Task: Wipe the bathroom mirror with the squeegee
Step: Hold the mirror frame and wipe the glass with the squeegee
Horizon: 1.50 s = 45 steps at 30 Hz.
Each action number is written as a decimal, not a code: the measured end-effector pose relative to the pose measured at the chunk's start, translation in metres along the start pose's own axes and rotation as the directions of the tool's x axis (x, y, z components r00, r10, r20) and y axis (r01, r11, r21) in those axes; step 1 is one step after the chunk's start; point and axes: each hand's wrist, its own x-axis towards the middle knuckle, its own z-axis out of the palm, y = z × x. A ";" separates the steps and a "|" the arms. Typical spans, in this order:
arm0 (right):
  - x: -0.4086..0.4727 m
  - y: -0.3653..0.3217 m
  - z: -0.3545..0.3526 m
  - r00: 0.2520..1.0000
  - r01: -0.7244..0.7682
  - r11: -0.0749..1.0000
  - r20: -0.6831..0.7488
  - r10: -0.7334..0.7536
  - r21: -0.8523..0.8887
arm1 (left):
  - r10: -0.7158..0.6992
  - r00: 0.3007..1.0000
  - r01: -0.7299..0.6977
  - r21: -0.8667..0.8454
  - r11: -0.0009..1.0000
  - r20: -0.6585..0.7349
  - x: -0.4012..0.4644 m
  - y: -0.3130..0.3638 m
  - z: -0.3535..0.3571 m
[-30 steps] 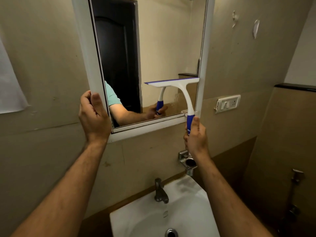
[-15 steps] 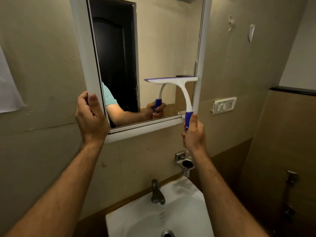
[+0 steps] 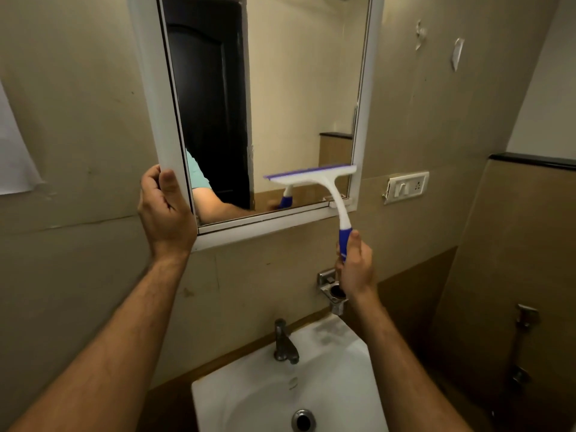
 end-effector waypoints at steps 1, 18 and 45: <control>0.006 -0.008 0.001 1.000 0.024 1.000 0.002 -0.024 -0.001 | -0.004 1.000 0.004 0.001 1.000 -0.001 0.000 0.001 0.000; -0.009 0.005 -0.008 1.000 -0.008 0.999 0.027 0.009 -0.036 | -0.045 0.998 0.044 0.021 0.999 0.053 0.000 0.005 -0.004; -0.039 0.048 0.018 0.992 -0.001 0.994 0.123 0.015 -0.113 | -0.205 0.979 0.205 0.006 0.979 0.006 0.018 0.059 -0.005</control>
